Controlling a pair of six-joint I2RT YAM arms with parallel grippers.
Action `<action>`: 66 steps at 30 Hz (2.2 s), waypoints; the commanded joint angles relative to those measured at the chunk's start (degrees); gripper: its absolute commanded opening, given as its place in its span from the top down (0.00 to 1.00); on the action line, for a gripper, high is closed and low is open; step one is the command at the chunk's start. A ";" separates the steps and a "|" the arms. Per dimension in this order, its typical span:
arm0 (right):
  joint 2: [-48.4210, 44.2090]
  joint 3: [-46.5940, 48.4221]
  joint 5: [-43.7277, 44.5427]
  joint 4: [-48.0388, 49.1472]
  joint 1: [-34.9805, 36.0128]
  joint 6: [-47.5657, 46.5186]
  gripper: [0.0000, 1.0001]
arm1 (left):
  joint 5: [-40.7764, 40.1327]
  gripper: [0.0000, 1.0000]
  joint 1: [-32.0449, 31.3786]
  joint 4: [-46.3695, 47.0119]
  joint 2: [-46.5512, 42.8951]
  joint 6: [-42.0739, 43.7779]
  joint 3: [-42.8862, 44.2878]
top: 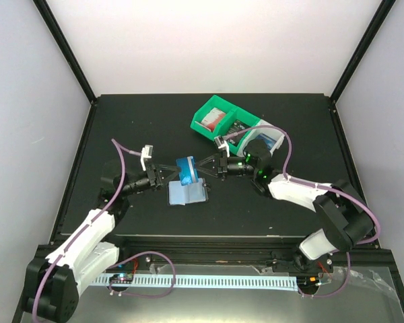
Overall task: Put the credit cards into the card holder
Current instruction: Pick up the credit card from the storage box, then insert the credit card into the card holder.
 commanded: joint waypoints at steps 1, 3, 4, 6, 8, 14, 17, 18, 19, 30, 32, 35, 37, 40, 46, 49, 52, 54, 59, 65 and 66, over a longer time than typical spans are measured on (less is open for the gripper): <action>-0.02 0.01 1.11 -0.06 1.17 -4.24 0.94 | -0.41 0.98 -0.35 -4.34 -3.37 4.64 -0.44; -0.46 -0.23 2.51 -4.68 1.17 -7.85 0.76 | -2.29 0.98 -0.26 -9.25 -4.42 7.84 0.00; -0.98 -0.25 3.67 -8.16 1.19 -10.08 0.68 | -3.38 0.98 -0.22 -12.43 -4.68 9.85 0.34; -2.40 0.00 6.97 -16.48 1.27 -16.28 0.57 | -5.80 0.98 -0.07 -18.82 -4.86 14.22 1.27; -3.85 1.39 13.05 -28.29 1.81 -24.25 0.49 | -10.92 0.99 0.13 -26.43 -4.62 18.98 2.63; -0.81 8.51 45.05 -55.13 8.69 -39.23 0.45 | -20.83 0.98 0.61 -37.22 -2.15 26.91 4.76; 5.53 14.10 55.95 -63.52 13.19 -39.31 0.49 | -21.87 0.99 0.77 -39.52 2.25 28.55 6.06; 7.40 15.65 58.67 -65.48 14.50 -38.86 0.50 | -21.77 0.98 0.79 -39.57 3.84 28.70 6.30; 9.09 16.93 61.31 -67.11 15.78 -38.16 0.50 | -21.78 0.98 0.79 -39.25 5.35 28.76 6.41; 18.26 20.84 66.43 -70.79 19.76 -36.36 0.48 | -18.21 0.98 0.79 -32.36 15.99 29.30 7.11; 18.92 21.16 66.35 -70.88 19.76 -36.37 0.48 | -17.91 0.98 0.79 -31.29 17.53 29.53 7.35; 18.97 20.58 67.45 -70.78 19.75 -35.53 0.48 | -16.57 0.98 0.75 -29.30 19.81 29.47 7.62; 18.97 20.45 68.30 -71.40 19.68 -34.85 0.50 | -16.23 0.98 0.76 -28.95 20.82 29.50 8.35; 17.39 20.36 69.32 -72.44 19.76 -34.03 0.51 | -16.49 0.98 0.75 -27.83 21.39 28.53 8.86; 11.63 19.50 66.46 -69.45 19.76 -34.81 0.47 | -18.95 0.98 0.70 -25.74 21.46 26.48 7.61; 12.17 19.69 62.66 -67.19 19.76 -35.22 0.44 | -19.05 0.98 0.70 -24.30 21.73 25.90 6.82; 15.06 21.10 61.50 -67.09 19.71 -35.05 0.44 | -19.01 0.99 0.70 -23.96 22.68 25.90 6.78; 17.10 22.44 62.13 -67.96 19.68 -34.98 0.44 | -19.11 0.98 0.70 -23.95 22.86 25.89 6.78; 20.34 24.61 66.31 -71.45 19.68 -34.66 0.45 | -20.43 0.98 0.75 -25.05 24.73 26.62 7.12; 21.52 24.23 67.71 -73.37 19.67 -34.56 0.47 | -19.75 0.99 0.70 -24.49 26.60 26.92 7.05; 21.85 24.12 67.53 -73.31 19.68 -34.51 0.48 | -19.46 0.98 0.70 -24.25 26.88 26.80 6.98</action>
